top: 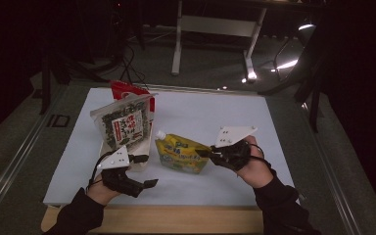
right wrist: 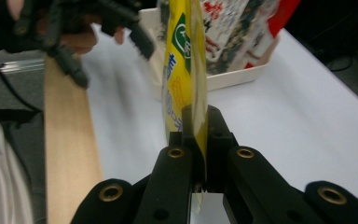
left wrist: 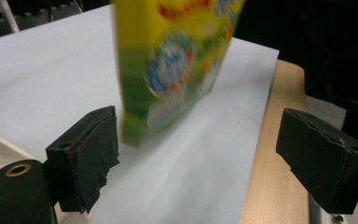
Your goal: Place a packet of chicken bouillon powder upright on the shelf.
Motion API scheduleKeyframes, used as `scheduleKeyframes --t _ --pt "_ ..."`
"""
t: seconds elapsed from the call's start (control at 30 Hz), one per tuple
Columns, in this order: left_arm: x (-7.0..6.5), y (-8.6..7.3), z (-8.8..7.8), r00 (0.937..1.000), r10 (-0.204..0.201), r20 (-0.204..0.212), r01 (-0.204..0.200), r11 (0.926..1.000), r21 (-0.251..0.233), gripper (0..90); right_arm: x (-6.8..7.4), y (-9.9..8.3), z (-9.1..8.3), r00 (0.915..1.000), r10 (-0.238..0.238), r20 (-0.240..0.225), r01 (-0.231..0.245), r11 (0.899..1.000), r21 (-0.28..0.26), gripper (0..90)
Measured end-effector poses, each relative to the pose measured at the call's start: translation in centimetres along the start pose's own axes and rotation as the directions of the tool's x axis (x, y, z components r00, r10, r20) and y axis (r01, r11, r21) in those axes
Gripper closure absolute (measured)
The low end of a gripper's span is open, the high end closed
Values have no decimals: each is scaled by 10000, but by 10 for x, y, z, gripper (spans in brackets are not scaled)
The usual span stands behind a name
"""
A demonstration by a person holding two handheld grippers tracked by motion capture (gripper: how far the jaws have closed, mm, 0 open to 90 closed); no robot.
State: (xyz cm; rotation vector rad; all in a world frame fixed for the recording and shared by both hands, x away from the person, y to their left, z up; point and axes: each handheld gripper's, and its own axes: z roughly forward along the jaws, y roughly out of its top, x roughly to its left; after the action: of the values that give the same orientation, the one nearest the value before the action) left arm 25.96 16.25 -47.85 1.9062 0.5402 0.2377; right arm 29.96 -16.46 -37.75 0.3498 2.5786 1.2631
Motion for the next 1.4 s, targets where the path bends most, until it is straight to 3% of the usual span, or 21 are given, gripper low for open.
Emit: scheduleKeyframes --t 0.13,0.27,0.57,0.7,1.0,1.4 --pt "-4 -5 2 9998 -136 -140 134 9997 -182 77 -6 9 -4 9998 -125 173 128 9998 -169 900" --pt "-6 -11 6 9997 -239 37 240 9995 -196 74 -9 20 -4 9994 -306 170 312 9988 -389 900" --pt "-19 -17 23 9977 194 644 -205 9997 167 74 -12 48 7 9970 -767 -76 759 9939 -805 900" --pt "-22 -19 28 9961 207 860 -230 9994 254 74 -12 57 16 9949 -982 -235 957 9912 -914 900" --pt "-24 -21 32 9943 271 1034 -305 9990 316 74 -11 71 30 9920 -1210 -360 1161 9864 -1162 900" --pt "-29 -27 39 9908 317 1318 -388 9979 516 74 -12 86 53 9821 -1585 -1023 1333 9668 -2179 900"
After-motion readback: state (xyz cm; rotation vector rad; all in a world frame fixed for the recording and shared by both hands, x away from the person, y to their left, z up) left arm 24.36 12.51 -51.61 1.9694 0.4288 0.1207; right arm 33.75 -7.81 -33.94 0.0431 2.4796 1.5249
